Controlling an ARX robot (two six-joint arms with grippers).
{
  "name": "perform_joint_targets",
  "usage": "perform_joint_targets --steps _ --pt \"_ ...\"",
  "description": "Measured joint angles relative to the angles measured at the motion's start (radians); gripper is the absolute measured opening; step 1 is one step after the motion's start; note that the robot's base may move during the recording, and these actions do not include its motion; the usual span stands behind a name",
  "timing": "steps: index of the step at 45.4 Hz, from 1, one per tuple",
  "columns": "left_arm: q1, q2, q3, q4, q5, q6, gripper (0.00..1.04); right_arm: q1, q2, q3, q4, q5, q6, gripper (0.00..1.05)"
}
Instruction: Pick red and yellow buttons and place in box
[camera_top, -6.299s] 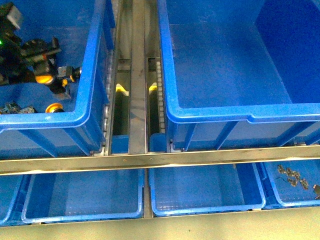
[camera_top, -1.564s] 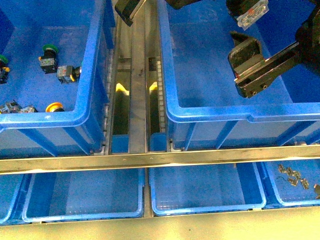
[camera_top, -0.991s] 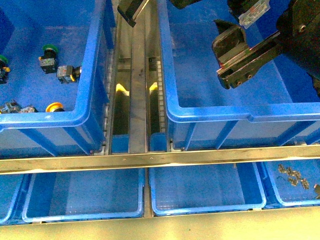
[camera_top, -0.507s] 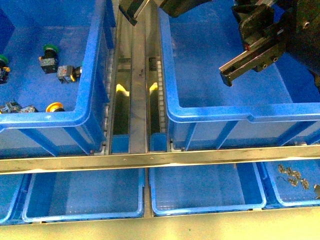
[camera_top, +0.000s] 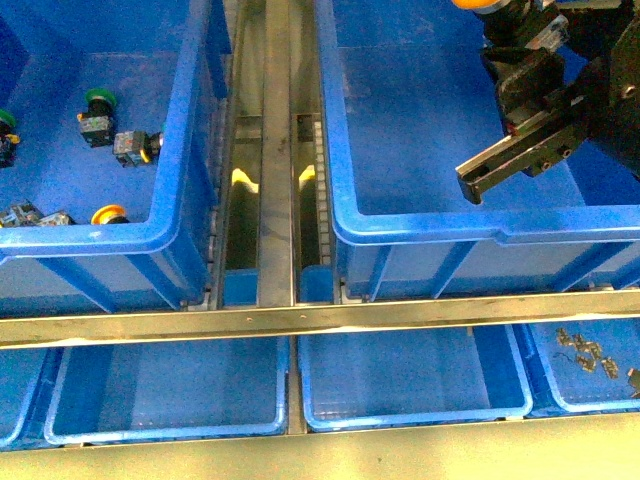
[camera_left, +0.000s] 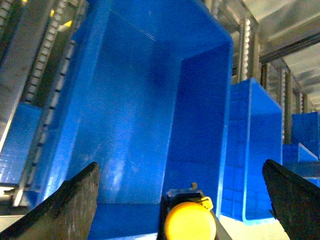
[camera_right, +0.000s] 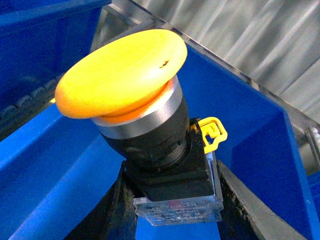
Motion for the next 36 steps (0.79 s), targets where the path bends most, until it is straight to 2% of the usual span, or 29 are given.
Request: perform_joint_targets --steps 11,19,22,36 --pt "0.008 -0.209 -0.226 -0.064 -0.062 0.038 0.97 -0.023 -0.012 -0.031 0.000 -0.013 0.020 0.34" --pt "0.036 -0.497 -0.477 -0.174 -0.193 0.129 0.97 -0.062 -0.066 -0.055 -0.042 -0.035 0.026 0.34" --pt "0.032 -0.573 -0.533 -0.209 -0.213 0.146 0.97 -0.070 -0.093 -0.059 -0.064 -0.046 0.026 0.34" --pt "-0.130 -0.987 -0.758 -0.460 -0.388 0.123 0.97 -0.098 -0.266 -0.108 -0.224 -0.064 0.052 0.34"
